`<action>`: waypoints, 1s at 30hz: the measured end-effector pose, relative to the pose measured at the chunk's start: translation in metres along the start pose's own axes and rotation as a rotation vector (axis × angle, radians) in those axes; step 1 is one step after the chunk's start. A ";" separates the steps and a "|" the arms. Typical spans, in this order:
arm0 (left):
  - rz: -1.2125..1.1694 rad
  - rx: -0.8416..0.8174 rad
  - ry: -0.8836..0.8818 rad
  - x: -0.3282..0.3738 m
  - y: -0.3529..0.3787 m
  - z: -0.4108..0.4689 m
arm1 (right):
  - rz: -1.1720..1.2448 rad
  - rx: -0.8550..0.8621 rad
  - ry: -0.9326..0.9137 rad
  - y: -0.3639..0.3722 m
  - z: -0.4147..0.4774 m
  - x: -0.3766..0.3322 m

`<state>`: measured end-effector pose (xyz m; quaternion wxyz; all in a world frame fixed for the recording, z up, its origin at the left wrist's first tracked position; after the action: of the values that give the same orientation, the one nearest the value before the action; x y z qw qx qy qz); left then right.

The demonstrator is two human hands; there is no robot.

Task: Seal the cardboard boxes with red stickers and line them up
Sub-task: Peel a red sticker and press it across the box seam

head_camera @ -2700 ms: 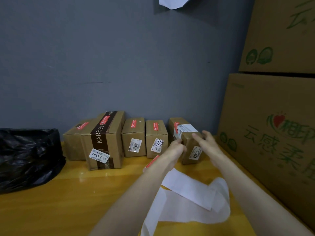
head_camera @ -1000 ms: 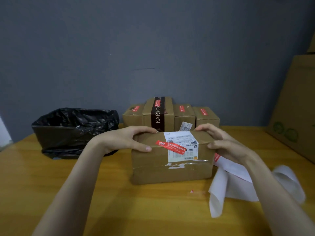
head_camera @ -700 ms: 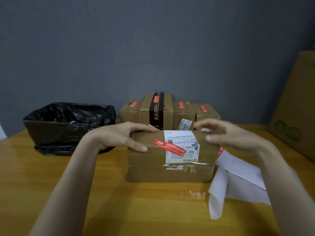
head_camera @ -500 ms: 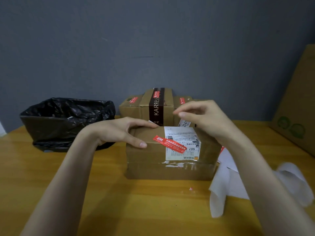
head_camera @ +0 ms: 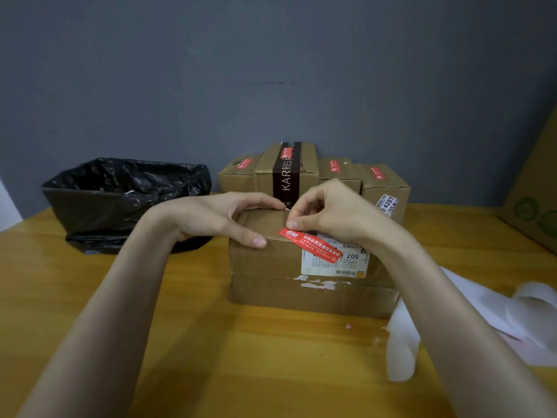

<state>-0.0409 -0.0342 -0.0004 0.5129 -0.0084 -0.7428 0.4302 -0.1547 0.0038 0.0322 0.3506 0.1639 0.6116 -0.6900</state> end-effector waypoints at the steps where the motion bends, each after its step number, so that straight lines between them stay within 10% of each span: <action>1: 0.005 -0.001 0.001 0.000 0.000 0.000 | -0.001 -0.014 0.007 0.001 -0.001 0.000; 30: -0.001 -0.010 0.004 -0.002 0.000 0.001 | 0.117 -0.095 -0.074 0.004 -0.006 -0.006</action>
<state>-0.0411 -0.0359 -0.0026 0.5145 -0.0114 -0.7439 0.4263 -0.1490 0.0111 0.0319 0.4199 0.1568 0.6198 -0.6442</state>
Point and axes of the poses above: each hand's wrist, its own z-axis towards the middle knuckle, its own y-axis out of the palm, x = y × z, the point moved 9 cm from there along z, towards the middle knuckle, and after that the axes turned 1 degree about -y, right-handed, at the moved point
